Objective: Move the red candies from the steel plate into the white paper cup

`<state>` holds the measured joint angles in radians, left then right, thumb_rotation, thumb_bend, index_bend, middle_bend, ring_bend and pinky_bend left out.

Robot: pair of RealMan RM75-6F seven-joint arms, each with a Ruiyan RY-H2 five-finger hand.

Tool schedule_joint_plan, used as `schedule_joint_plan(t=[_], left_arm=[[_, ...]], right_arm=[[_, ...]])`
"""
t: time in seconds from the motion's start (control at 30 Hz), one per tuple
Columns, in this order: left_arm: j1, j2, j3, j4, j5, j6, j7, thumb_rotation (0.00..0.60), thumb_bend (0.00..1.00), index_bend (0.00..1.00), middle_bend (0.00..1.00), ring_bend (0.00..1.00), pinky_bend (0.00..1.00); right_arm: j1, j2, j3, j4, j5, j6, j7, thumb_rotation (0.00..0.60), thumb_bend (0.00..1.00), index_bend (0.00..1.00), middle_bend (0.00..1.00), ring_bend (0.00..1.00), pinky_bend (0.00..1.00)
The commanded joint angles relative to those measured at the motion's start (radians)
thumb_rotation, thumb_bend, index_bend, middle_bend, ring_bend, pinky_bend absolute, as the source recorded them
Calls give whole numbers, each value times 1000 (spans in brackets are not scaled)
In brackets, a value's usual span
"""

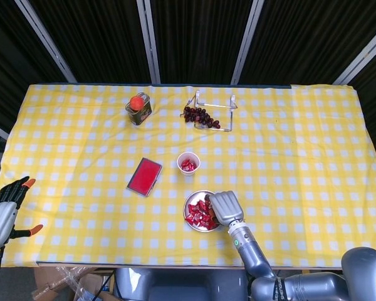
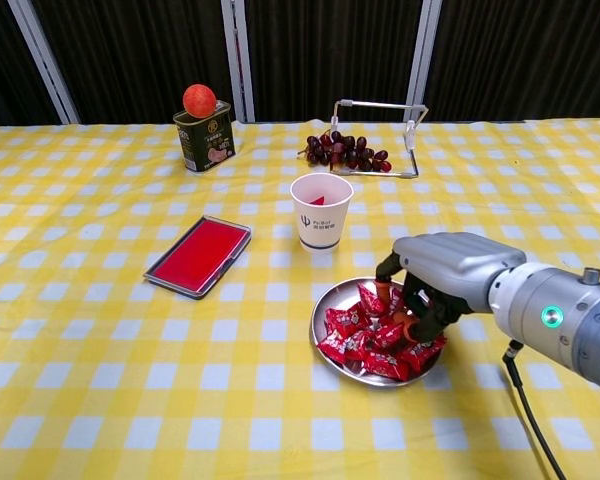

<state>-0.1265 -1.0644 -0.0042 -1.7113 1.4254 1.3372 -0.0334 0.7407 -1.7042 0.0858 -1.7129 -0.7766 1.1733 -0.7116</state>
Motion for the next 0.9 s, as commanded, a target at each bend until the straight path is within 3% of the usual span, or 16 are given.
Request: schedule_joint_plan(t=[0.03, 0.4, 0.9], left_arm=[[0, 0, 0, 0, 0, 1, 0, 600, 39, 0, 0, 0, 0], [0, 0, -1, 0, -2, -1, -2, 600, 39, 0, 0, 0, 0], [-4, 4, -4, -3, -12, -13, -14, 600, 39, 0, 0, 0, 0]], right_arm=[[-1, 2, 5, -8, 0, 1, 0, 600, 571, 642, 804, 830, 923], [14, 38, 63, -79, 17, 22, -28, 600, 571, 642, 804, 830, 923], [119, 81, 218, -122, 127, 19, -98, 600, 576, 642, 804, 830, 923]])
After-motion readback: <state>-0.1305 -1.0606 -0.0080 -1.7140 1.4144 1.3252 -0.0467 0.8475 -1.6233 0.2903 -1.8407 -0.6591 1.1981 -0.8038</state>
